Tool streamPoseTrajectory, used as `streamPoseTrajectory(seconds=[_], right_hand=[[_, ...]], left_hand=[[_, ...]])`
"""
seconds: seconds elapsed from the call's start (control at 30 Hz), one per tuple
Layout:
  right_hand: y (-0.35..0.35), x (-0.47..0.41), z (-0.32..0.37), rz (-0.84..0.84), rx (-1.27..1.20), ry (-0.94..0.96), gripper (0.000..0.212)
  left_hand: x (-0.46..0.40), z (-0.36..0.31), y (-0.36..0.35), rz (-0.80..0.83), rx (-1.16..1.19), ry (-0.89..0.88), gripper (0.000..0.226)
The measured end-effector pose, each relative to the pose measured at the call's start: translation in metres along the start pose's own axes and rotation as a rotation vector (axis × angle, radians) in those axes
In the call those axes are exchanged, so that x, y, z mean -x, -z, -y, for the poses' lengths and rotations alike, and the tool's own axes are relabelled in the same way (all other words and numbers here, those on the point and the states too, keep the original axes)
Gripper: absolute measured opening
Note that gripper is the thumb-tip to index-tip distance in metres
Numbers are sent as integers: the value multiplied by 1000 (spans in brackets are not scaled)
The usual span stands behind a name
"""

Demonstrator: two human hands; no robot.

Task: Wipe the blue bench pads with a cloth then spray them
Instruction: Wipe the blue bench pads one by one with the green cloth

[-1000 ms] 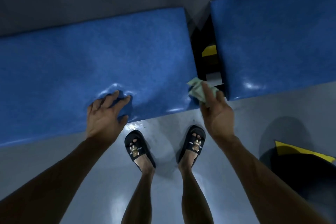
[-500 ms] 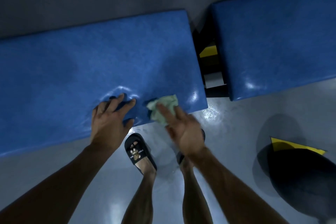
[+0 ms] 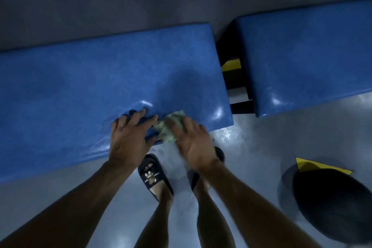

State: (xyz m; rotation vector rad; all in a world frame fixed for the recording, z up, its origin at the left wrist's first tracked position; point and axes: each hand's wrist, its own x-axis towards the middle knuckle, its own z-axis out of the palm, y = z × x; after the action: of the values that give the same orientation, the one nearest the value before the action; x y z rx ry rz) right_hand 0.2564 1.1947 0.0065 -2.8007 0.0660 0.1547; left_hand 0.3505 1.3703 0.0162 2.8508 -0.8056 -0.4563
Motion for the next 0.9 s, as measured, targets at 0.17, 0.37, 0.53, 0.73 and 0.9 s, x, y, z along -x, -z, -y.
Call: streamPoseTrajectory(seconds=[0.17,0.37,0.53,0.73,0.9], right_hand=[[34,8,-88,-132,-142,-546,54],[3,-25,-17,-301,-285,-780,58],[6,-19,-15,12,51,73,54],[46,-37,-115,-124,-20,-625,47],[17,-56,-40,-184,-177,-583,42]], left_hand=[[5,-1,-1,-3,9,-3,65],[5,-5,-1,5,32,24,65],[3,1,2,13,42,-9,57],[-6,8,12,-8,89,-17,62],[-32,8,26,-1,24,30,81]])
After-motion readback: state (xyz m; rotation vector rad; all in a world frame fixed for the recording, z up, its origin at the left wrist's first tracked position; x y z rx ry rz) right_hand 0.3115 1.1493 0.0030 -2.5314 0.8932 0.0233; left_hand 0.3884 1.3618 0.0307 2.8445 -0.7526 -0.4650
